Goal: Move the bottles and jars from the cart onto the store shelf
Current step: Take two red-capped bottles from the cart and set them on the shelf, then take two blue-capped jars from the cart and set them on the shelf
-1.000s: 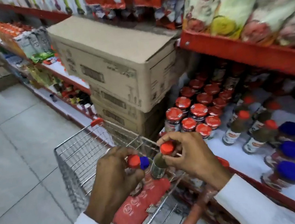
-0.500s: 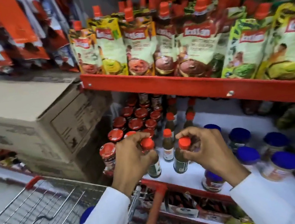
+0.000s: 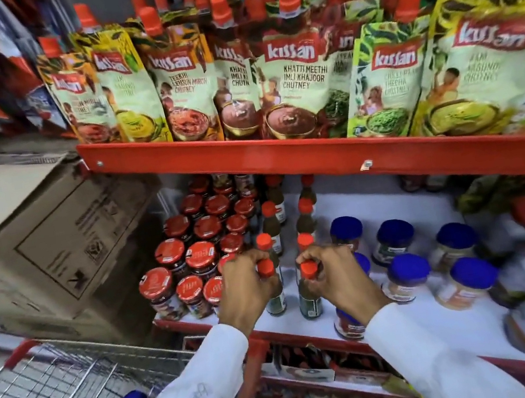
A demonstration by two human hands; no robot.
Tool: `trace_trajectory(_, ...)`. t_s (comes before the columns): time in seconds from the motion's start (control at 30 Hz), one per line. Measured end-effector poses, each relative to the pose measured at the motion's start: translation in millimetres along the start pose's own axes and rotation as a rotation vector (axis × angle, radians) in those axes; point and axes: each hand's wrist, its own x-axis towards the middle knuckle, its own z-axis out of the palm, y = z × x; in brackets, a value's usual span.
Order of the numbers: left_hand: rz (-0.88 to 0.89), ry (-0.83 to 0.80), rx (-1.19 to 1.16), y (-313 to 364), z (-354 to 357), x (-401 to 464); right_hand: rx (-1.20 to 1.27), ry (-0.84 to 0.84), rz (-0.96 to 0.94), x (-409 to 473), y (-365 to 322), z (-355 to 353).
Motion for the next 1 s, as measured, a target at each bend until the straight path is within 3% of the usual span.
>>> trace_trajectory(0.4,0.060,-0.017,0.006,-10.1,-27.3,-23.1,-0.313,0.046,-0.052,-23.1,-12.2,3.6)
trace_trajectory(0.57,0.024,0.114,0.170,-40.7,-64.9,-73.9,-0.417,0.073,-0.314,-40.0,-47.8,25.6)
trace_trajectory(0.8,-0.235,0.169,0.355,-112.7,-110.9,-165.5,-0.460,-0.125,-0.623,-45.9,-90.2,91.1)
trace_trajectory(0.9,-0.367,0.184,0.329,-140.5,-123.4,-195.7,-0.380,-0.219,-0.689,-41.2,-100.9,124.3)
trace_trajectory(1.0,-0.515,0.260,0.205,-176.0,-126.1,-232.7,-0.255,-0.422,-0.664,-31.9,-110.9,172.7)
